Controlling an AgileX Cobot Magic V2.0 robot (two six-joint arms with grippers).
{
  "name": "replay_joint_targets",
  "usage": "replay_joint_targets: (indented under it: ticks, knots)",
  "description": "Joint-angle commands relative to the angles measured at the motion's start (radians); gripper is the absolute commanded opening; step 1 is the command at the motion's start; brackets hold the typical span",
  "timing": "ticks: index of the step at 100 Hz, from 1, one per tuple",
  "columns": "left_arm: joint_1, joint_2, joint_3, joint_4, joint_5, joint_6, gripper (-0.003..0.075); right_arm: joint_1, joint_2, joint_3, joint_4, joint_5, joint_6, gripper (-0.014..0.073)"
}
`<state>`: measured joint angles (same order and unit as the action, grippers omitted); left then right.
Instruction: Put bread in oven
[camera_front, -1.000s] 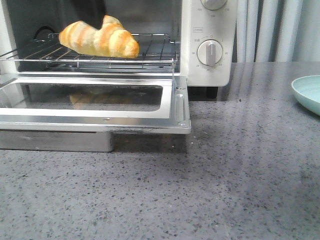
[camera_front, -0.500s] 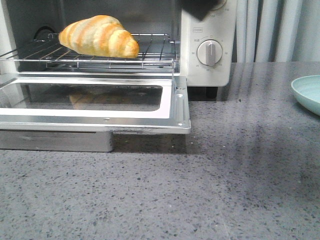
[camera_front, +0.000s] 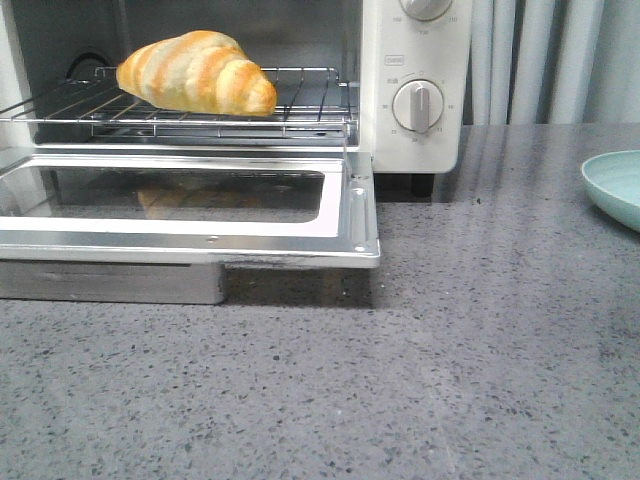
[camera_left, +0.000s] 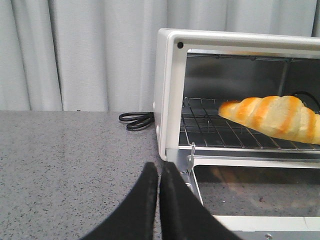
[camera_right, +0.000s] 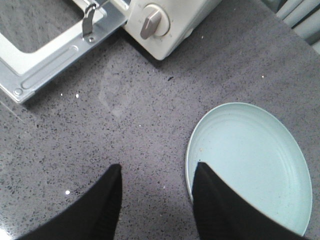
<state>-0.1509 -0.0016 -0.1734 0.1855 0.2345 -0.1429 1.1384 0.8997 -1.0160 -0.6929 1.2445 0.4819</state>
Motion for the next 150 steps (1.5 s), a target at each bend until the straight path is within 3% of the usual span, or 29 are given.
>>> replay_joint_targets:
  ticks: [1, 13, 25, 48, 64, 77, 130, 150]
  knots:
    - [0.002, 0.014, -0.025, -0.001, -0.079, -0.001, -0.0021, -0.008, -0.029, -0.022, -0.075, -0.01, 0.006, 0.0283]
    - [0.002, 0.014, -0.025, -0.001, -0.079, -0.001, -0.0021, -0.009, -0.035, -0.022, -0.125, -0.007, 0.008, 0.0167]
    - [0.002, 0.014, -0.025, -0.001, -0.079, -0.001, -0.0021, -0.009, -0.035, -0.022, -0.128, 0.001, 0.007, -0.008]
    - [0.002, 0.014, -0.025, -0.001, -0.079, -0.001, -0.0021, -0.037, -0.036, -0.012, -0.144, -0.027, 0.007, -0.0067]
    - [0.002, 0.014, -0.025, -0.001, -0.079, -0.001, -0.0021, -0.115, -0.085, 0.067, -0.124, -0.081, 0.007, -0.0067]
    - [0.002, 0.014, -0.025, -0.001, -0.079, -0.001, -0.0021, -0.203, -0.142, 0.187, -0.037, -0.157, 0.015, -0.0067]
    - [0.002, 0.014, -0.025, -0.001, -0.079, -0.001, -0.0021, -0.555, -0.321, 0.673, 0.221, -0.82, 0.079, -0.0067]
    - [0.002, 0.014, -0.025, -0.001, -0.079, -0.001, -0.0021, -0.697, -0.323, 0.779, 0.306, -1.059, -0.026, -0.0067]
